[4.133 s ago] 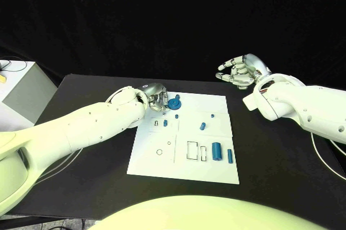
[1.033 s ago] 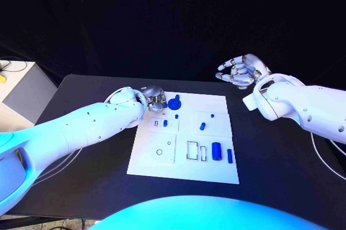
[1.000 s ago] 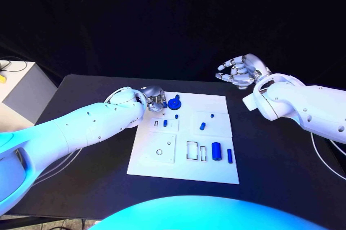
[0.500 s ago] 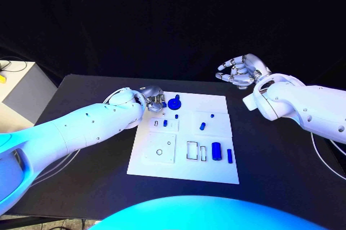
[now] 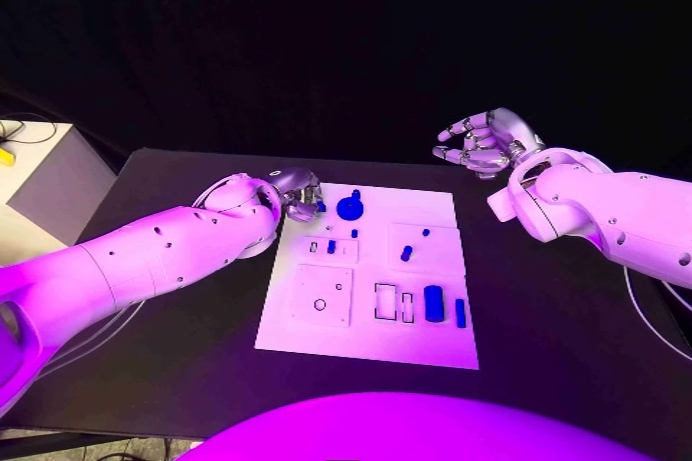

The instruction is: Assemble the parts on the task board

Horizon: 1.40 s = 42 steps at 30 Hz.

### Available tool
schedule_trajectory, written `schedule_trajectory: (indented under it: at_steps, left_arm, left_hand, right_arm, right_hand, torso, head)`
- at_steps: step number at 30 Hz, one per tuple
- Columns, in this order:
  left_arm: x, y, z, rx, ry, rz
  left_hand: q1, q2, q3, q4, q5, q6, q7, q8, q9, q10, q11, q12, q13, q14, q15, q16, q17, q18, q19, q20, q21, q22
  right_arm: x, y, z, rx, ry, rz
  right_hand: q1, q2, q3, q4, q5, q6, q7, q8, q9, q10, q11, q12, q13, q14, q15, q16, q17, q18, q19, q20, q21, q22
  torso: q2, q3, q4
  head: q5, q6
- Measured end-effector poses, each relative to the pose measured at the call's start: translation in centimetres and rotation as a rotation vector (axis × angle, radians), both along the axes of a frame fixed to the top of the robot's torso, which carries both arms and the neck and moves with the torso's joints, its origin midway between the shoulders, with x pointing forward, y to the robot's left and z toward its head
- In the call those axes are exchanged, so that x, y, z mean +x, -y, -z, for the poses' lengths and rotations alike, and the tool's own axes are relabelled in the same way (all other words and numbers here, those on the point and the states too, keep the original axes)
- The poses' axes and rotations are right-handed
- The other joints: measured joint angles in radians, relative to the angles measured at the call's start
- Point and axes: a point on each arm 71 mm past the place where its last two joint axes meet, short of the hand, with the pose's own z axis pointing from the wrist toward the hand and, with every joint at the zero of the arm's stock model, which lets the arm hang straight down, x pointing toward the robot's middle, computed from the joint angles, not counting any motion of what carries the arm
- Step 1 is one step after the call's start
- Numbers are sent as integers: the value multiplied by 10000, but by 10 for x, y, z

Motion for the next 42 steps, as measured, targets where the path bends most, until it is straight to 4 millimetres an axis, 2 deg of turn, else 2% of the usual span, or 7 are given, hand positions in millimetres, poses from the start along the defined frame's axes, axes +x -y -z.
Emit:
schedule_trajectory:
  at_steps: [4,12,25,42]
  left_arm:
    - [-1,-3,-5,-63,141,-30]
    - [-2,-11,-10,73,322,-121]
    - [-1,-14,-5,931,643,-69]
    - [-5,-13,-2,1490,1344,497]
  left_hand:
    - [-139,-14,80,-80,0,90,-50,0,0,122,-51,-1,22,145,-64,77,210,0,171,3,154,202]
    - [-230,-25,134,-135,48,95,-53,0,0,137,-66,-1,31,212,-66,116,326,-1,225,-15,227,315]
    - [-338,-78,202,-205,48,145,-106,0,0,194,-120,-1,30,249,-103,116,388,0,276,-34,293,389]
    - [-492,-108,315,-176,46,142,-113,12,0,193,-119,-12,28,249,-103,116,277,-1,276,-34,293,300]
  right_arm:
    - [0,1,0,-5,-1,13]
    - [0,1,0,-12,-4,31]
    - [0,1,0,-14,-6,31]
    - [0,2,0,-18,-7,38]
  right_hand:
    - [0,0,0,0,0,0,0,41,12,0,0,0,-1,0,0,0,-1,0,0,0,0,-1]
    - [0,0,0,0,0,0,0,41,12,0,0,0,-2,0,0,0,-1,0,0,0,0,-1]
    - [0,0,1,-1,0,0,0,40,11,0,0,0,-4,0,0,0,-2,0,0,0,0,-3]
    - [0,0,1,-1,0,0,0,40,10,0,0,0,-6,0,0,0,-3,0,0,0,0,4]
  torso:
    - [2,-10,-3]
    - [6,-10,-3]
    - [8,-9,-15]
    - [11,-7,-13]
  head:
    - [11,0]
    - [29,0]
    - [91,0]
    - [70,0]
